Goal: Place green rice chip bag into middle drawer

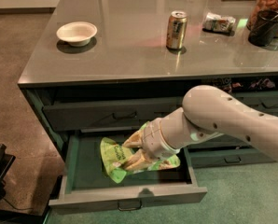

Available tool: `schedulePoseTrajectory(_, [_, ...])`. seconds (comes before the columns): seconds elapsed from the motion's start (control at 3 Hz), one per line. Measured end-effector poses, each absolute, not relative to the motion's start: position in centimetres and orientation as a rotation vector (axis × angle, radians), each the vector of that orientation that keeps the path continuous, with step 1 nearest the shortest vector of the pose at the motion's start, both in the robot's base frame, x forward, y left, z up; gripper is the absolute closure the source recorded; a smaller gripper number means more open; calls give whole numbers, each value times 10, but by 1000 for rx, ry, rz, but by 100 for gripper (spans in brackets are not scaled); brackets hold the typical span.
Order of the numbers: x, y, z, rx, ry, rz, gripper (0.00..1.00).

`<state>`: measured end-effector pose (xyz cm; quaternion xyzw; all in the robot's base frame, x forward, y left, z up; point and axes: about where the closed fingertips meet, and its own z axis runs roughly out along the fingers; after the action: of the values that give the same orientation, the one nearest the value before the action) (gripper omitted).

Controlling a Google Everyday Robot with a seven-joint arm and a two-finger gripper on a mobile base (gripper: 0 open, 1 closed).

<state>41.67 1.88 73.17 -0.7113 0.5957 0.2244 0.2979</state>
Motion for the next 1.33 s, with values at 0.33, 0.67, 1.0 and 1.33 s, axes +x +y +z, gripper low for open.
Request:
schedulePoseTrajectory(0.33, [419, 15, 720, -1894, 1585, 573, 100])
schedulePoseTrajectory(0.67, [431, 10, 691, -1904, 1571, 523, 100])
schedulePoseTrajectory(1.0, [457, 7, 657, -1884, 1545, 460, 100])
schedulePoseTrajectory(1.33, [475, 7, 633, -1867, 1530, 431, 100])
